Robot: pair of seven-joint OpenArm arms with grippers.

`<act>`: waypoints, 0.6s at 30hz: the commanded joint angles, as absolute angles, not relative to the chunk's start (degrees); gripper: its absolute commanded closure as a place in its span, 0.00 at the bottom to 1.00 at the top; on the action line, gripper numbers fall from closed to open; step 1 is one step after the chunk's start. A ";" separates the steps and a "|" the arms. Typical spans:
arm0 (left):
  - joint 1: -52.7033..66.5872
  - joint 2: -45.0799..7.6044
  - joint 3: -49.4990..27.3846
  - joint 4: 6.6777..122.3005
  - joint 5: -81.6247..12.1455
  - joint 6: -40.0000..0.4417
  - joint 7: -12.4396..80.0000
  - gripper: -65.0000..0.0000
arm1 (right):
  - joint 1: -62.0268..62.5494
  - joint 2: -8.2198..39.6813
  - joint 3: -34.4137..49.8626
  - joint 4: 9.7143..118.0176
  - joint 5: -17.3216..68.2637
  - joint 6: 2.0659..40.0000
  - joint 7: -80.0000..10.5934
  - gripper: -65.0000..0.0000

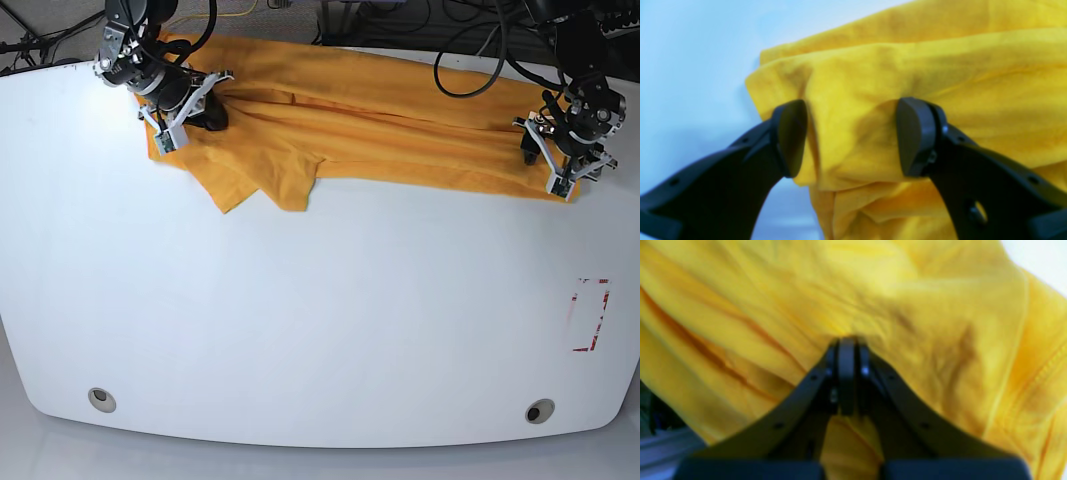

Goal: Fold the T-shirt properly
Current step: 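Hold the folded edge with both grippers and pull it taut, then drag the right gripper's held corner outward along the folded edge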

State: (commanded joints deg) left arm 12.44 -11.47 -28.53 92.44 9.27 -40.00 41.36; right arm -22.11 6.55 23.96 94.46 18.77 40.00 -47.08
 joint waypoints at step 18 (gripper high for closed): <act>5.58 -8.13 -24.40 88.04 9.36 -40.00 42.86 0.39 | -5.67 14.29 23.96 80.40 18.77 40.00 -46.81 0.98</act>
